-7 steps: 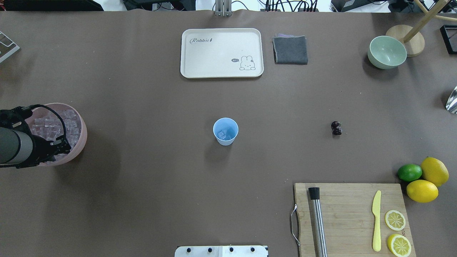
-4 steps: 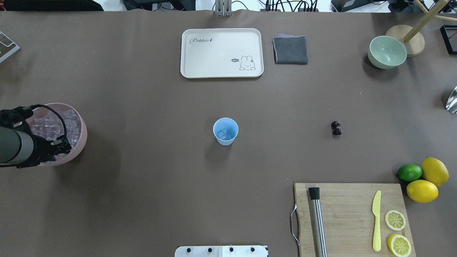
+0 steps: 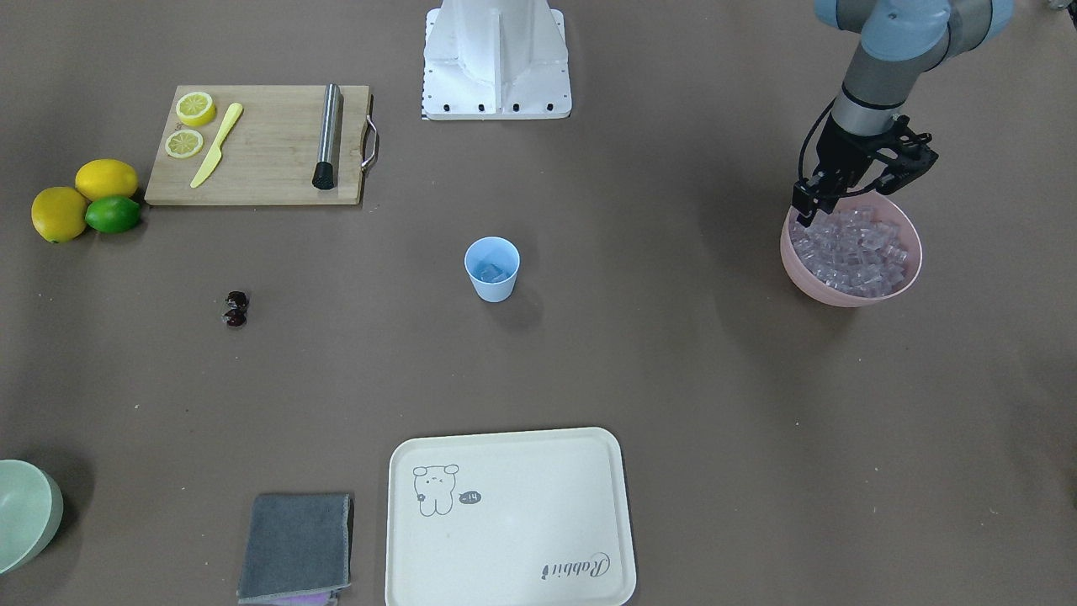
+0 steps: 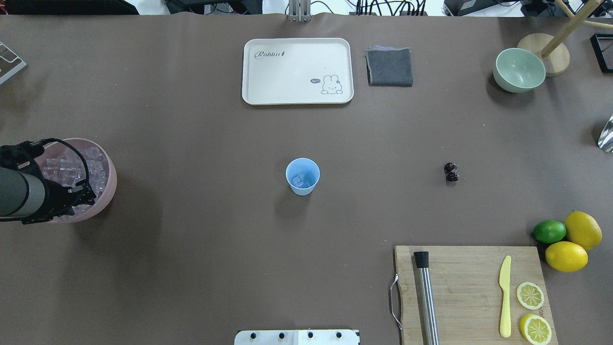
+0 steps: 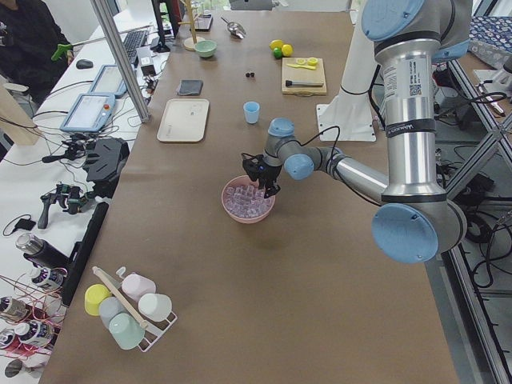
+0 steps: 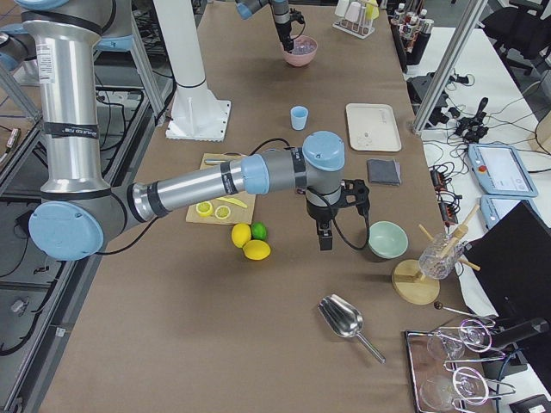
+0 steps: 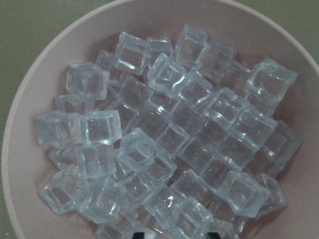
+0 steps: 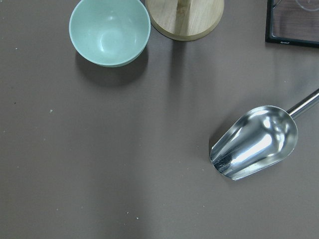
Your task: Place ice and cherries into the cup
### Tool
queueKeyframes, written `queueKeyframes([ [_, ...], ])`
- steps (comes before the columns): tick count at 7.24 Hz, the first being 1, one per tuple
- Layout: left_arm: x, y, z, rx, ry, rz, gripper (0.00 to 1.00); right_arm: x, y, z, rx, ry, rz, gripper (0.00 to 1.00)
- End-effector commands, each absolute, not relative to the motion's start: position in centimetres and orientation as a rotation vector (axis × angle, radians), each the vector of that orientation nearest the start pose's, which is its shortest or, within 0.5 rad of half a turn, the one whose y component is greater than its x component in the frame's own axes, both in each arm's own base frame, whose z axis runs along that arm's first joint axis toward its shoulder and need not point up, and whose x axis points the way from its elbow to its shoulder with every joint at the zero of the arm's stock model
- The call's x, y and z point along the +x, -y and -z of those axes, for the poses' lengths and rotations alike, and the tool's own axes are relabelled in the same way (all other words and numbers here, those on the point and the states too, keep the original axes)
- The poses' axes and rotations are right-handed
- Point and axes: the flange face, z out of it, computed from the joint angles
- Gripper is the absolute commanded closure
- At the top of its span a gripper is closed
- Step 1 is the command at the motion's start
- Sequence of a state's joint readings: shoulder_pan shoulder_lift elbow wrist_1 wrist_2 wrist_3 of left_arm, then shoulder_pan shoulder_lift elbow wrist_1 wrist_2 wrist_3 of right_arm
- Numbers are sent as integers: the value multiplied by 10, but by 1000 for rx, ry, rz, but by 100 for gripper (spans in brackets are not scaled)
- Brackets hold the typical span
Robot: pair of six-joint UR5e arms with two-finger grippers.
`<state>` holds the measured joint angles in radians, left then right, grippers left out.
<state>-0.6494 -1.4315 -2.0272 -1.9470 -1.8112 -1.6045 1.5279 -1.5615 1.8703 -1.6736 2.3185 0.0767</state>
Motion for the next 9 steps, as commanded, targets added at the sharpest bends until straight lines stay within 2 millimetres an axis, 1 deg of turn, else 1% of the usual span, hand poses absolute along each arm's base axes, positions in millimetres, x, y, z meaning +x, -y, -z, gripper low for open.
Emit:
queueKeyframes([
  [1,294,361,-472,-12,-738,569,30,45,491,-518,154,755,46,0],
  [2,294,361,-473,-13,-735,570,28,44,491,-518,154,756,46,0],
  [3,295,363,-472,3,-737,532,28,45,491,-519,152,755,45,0],
  [4,294,371,-468,32,-740,500,28,45,491,-519,152,755,45,0],
  [5,296,372,-468,33,-740,500,28,45,490,-520,149,756,44,0],
  [6,302,377,-466,34,-745,500,28,45,489,-520,149,756,44,0],
  [7,306,380,-467,34,-743,499,28,45,488,-523,145,756,43,0],
  [9,306,381,-473,37,-732,482,28,45,488,-522,146,756,43,0],
])
